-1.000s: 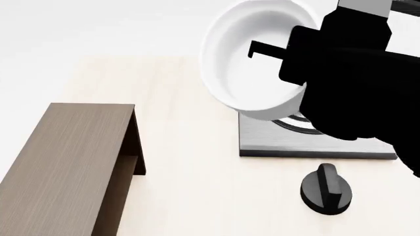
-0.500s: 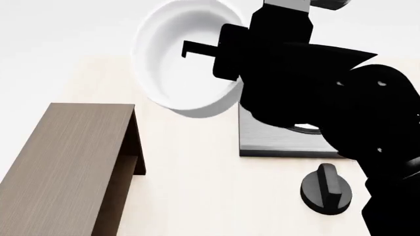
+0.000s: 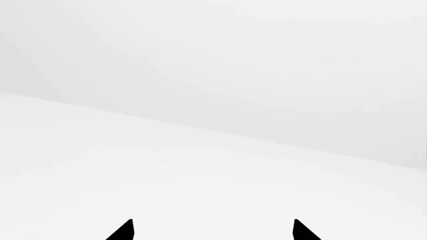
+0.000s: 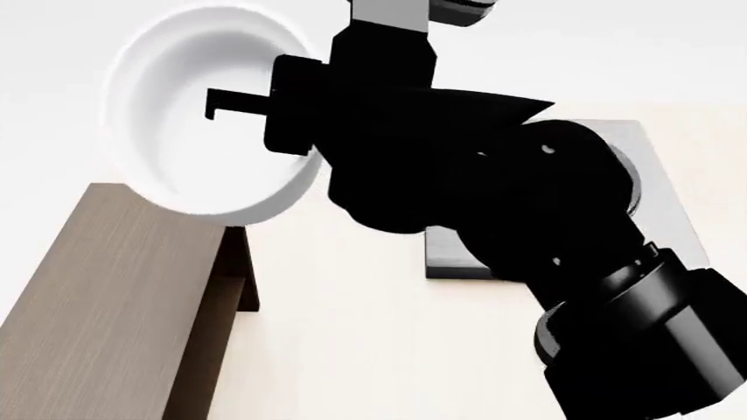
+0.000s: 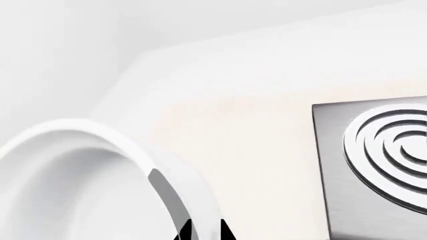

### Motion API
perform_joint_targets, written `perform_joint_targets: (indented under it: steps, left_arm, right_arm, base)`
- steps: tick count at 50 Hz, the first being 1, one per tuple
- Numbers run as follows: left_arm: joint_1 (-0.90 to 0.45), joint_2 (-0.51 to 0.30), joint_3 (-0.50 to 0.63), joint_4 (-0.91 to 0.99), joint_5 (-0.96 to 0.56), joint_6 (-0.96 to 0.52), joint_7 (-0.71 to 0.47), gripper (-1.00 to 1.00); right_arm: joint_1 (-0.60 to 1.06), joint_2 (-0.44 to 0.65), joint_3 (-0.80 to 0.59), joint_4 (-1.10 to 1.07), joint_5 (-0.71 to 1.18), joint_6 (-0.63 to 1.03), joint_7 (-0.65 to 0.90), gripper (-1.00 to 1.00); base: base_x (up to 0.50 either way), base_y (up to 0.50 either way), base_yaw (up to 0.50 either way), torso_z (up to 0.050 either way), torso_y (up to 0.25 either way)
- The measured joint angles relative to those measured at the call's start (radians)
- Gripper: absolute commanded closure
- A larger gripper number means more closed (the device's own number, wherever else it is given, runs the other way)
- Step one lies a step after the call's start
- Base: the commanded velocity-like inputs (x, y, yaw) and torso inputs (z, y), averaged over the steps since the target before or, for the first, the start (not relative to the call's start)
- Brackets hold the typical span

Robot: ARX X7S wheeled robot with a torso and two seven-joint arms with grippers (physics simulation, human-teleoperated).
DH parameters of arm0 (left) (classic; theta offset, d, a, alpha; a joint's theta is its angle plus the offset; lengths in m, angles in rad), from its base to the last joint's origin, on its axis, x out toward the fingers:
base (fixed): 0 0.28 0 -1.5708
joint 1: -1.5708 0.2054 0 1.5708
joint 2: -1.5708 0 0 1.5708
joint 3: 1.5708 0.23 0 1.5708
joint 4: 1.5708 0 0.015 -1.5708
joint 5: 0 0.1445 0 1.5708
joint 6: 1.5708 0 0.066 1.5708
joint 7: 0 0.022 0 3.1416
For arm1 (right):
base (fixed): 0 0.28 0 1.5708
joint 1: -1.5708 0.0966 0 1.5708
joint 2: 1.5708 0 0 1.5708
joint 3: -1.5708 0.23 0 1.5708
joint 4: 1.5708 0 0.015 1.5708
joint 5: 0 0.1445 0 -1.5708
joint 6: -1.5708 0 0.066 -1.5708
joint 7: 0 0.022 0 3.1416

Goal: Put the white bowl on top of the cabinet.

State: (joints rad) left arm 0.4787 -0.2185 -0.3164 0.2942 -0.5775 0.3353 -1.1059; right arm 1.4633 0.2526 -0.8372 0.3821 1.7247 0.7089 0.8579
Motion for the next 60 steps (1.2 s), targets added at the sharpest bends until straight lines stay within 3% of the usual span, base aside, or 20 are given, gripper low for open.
perform_joint_targets:
  steps: [29, 60]
  left_arm:
    - [0.0, 0.0, 0.001, -0.006, -0.004, 0.004, 0.002, -1.0]
    - [0.003, -0.001, -0.001, -0.007, -0.011, 0.01, 0.004, -1.0]
  right_arm:
    - [-0.005, -0.147, -0.027, 0.051, 0.011, -0.031, -0.11, 1.0]
    - [-0.064, -0.189, -0.05, 0.044, 0.049, -0.069, -0.13, 1.0]
  base:
    - [0.0, 0.0, 0.0, 0.0, 0.001]
    - [0.0, 0.0, 0.0, 0.001, 0.001]
